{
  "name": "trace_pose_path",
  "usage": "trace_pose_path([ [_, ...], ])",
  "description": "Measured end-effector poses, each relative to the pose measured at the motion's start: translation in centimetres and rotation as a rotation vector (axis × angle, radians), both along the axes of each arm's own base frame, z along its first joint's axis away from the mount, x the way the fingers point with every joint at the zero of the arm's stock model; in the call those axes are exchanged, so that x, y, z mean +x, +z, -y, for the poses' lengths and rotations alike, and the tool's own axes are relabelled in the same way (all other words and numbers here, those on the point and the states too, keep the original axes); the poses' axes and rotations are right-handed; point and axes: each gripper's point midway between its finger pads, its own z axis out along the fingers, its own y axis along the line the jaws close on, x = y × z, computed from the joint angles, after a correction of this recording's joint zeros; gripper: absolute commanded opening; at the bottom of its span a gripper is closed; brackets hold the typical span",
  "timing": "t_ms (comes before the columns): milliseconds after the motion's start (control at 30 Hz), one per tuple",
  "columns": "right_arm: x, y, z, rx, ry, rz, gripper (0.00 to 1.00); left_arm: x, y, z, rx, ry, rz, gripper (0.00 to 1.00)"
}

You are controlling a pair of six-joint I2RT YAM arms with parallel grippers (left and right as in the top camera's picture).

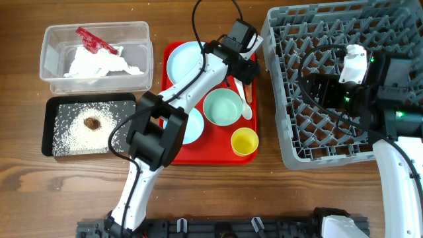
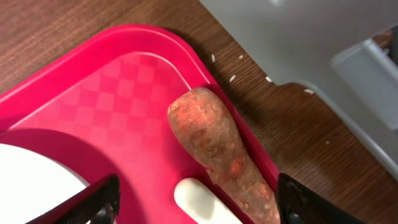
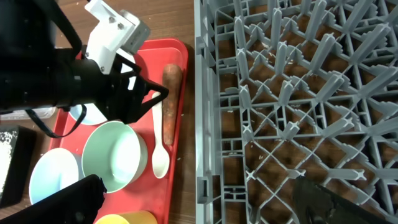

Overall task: Sort waste into correct bins and load items into the dishwasher rack
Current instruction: 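Grasp the carrot on the red tray with the left gripper, then carry the carrot to the black tray and release it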

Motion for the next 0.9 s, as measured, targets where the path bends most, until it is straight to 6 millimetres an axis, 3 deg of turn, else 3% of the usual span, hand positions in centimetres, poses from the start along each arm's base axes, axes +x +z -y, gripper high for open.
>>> trace_pose_path([
  [133,-0.1,-0.1,0.0,0.000,0.000,-0.006,1.00,0.1,-1.7,0.1,0.009,0.001,-0.015,0.75],
  [233,-0.3,-0.3,0.0,-0.001,-0.002,-0.018,1.00,-0.1,-3.7,0.2,0.013,0.017,-0.047,0.64],
  [367,-0.5,-0.5,0.3,-0.012,-0.012,-0.028,1.00,-0.4,-4.0,0.6,0.009,0.027,-0.057,0.45],
  [633,-0.7,-0.8,0.5,-0.025,-0.023,-0.042,1.00,-0.5,-4.3,0.5,0.007,0.051,-0.069,0.25],
  [800,-0.7,-0.8,0.5,-0.025,-0.023,-0.043,1.00,0.8,-2.8,0.3,-0.041,0.139,-0.065,0.18],
  [900,-0.7,-0.8,0.6,-0.025,-0.023,-0.042,1.00,1.5,0.6,-0.1,-0.082,0.170,-0.026,0.18],
])
